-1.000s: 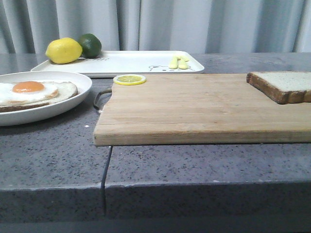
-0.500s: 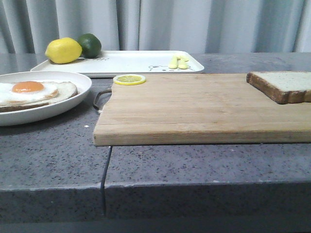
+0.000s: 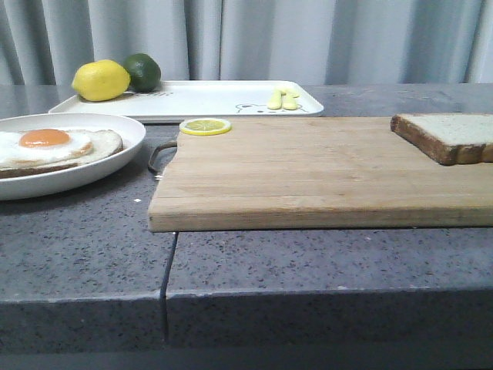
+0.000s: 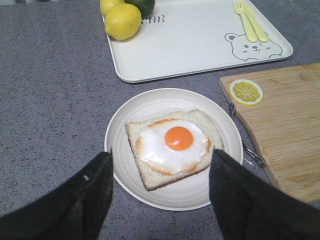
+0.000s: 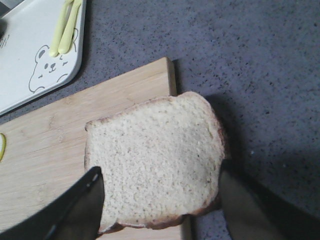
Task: Place bread and move sandwich to tray
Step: 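Grasp the white bread slice with the right gripper and lift it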
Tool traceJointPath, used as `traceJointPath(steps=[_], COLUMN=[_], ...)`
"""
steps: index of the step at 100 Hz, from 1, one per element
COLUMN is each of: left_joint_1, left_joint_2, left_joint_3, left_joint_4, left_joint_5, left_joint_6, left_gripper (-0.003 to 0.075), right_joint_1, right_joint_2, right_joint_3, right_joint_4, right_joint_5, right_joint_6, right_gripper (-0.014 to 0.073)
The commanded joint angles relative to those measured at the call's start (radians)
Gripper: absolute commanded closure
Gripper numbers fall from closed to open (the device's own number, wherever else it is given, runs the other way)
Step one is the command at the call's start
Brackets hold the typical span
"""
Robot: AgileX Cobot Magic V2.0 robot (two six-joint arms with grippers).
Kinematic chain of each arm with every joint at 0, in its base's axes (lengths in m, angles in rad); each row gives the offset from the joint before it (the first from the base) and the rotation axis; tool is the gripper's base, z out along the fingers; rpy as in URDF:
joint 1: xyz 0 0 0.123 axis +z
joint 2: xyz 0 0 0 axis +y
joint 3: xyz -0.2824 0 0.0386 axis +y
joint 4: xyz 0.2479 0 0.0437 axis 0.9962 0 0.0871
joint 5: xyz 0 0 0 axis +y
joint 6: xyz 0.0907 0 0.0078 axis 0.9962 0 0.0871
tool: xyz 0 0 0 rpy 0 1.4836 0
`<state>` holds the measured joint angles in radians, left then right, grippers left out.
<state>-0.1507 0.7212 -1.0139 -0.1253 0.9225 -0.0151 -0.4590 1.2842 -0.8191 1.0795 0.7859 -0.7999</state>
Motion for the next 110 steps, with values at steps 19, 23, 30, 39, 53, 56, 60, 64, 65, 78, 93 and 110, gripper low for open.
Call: traceJointPath(steps=[19,23,30,39,53,56,60,64,65,78,93,110], left_joint_1=[-0.007,-0.007,-0.007,-0.007,-0.007,-0.007,-0.007,-0.007,-0.007,-0.007,-0.007,-0.007], left_joint_2=[0.005,0.005,0.005,0.005,0.005,0.005,0.005,0.005,0.005,0.005,0.005,0.005], left_joint_3=[-0.034,-0.034,-0.034,-0.034,-0.034,-0.034,-0.034,-0.034,-0.034,-0.034,-0.034,-0.034], left_joint_4=[-0.013,-0.013,-0.013,-0.013,-0.013,-0.013,-0.013,-0.013,-0.013,-0.013,-0.013,-0.013], left_joint_5=[-0.063,-0.063,-0.063,-0.063,-0.063,-0.063,-0.063,-0.063,-0.063,-0.063,-0.063,-0.063], left_joint_6=[-0.001,-0.001,-0.001,-0.001,-0.001,-0.001,-0.001,-0.001,-0.001,-0.001,-0.001,-0.001], left_gripper=[0.0335,0.0335,0.0335,0.0335,0.0335,0.0335,0.0335,0.0335,0.0335,0.0335,0.0335,0.0335], right_joint_1=[-0.017,-0.017,-0.017,-0.017,-0.017,-0.017,-0.017,-0.017,-0.017,-0.017,-0.017,-0.017], right_joint_2=[0.091,0.106,0.128,0.158,0.202,0.209,0.218,0.224,0.227,0.249,0.275,0.288], right_joint_3=[-0.019,-0.019,-0.019,-0.019,-0.019,-0.019,-0.019,-0.019,-0.019,-0.019,-0.019,-0.019], right_joint_4=[0.151,0.16,0.18,0.202,0.21,0.215,0.22,0.228,0.23,0.255,0.28,0.294], right_joint_5=[0.0,0.0,0.0,0.0,0.0,0.0,0.0,0.0,0.002,0.027,0.055,0.07], right_joint_6=[-0.106,-0.113,-0.122,-0.14,-0.146,-0.147,-0.151,-0.16,-0.161,-0.178,-0.195,-0.199], right_gripper=[0.0095,0.0095,0.0095,0.0095,0.0095,0.0095,0.0095,0.0095,0.0095,0.0095,0.0095,0.0095])
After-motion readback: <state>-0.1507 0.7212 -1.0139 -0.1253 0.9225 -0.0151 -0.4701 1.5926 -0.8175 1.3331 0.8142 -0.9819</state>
